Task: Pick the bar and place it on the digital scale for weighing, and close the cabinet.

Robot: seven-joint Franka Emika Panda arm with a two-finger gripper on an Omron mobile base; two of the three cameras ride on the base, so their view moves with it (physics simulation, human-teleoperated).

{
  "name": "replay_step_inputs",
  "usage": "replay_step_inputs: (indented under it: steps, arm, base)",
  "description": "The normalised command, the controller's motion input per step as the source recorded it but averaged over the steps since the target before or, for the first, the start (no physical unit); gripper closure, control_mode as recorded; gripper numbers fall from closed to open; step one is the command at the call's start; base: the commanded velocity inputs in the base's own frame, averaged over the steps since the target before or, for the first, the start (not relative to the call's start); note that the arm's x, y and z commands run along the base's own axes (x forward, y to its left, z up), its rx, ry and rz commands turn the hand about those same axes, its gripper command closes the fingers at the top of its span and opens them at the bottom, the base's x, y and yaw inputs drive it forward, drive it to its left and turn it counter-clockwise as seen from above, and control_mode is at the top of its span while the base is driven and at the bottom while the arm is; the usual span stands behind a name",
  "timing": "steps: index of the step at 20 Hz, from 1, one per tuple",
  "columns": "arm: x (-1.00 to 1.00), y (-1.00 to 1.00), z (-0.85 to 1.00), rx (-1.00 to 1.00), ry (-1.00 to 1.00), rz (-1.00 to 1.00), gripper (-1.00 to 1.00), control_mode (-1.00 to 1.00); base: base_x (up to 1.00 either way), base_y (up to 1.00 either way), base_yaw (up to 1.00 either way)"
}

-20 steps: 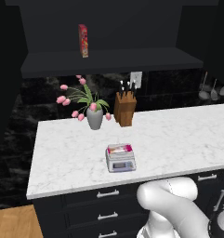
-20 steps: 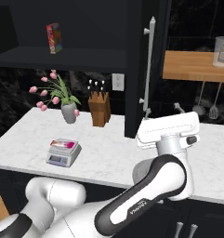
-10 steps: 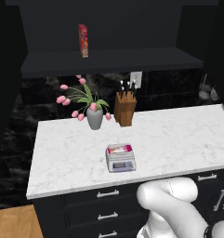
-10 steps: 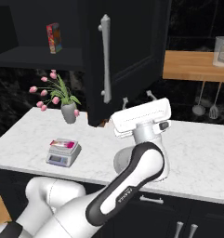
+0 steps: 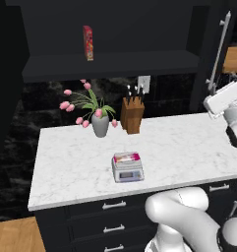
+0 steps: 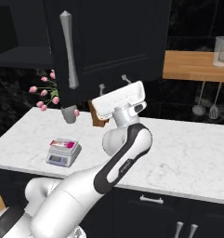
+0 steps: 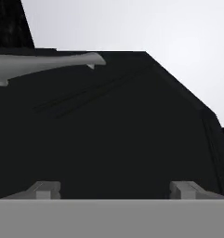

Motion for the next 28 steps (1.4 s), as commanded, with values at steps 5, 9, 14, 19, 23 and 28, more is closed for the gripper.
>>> replay_step_inputs:
  steps: [5, 9, 14, 19, 23, 28]
  arm:
    - [0.16, 0.17, 0.91, -0.08, 0.01, 0.08, -1.00, -1.00]
    - [0.14, 0.17, 0.78, -0.14, 0.19, 0.02, -1.00, -1.00]
    - [0.05, 0.30, 0.72, -0.28, 0.38, -0.01, -1.00, -1.00]
    - [0.71, 0.95, -0.04, -0.33, 0.24, -0.06, -1.00, -1.00]
    - [0.98, 0.98, -0.56, -0.06, 0.00, 0.00, -1.00, -1.00]
    - [0.76, 0.96, -0.36, -0.01, -0.02, 0.00, -1.00, -1.00]
  base:
    - [0.00, 0.00, 0.00]
    - [0.00, 0.00, 0.00]
    - [0.00, 0.00, 0.00]
    - [0.00, 0.00, 0.00]
    - [0.00, 0.00, 0.00]
    - [0.00, 0.00, 0.00]
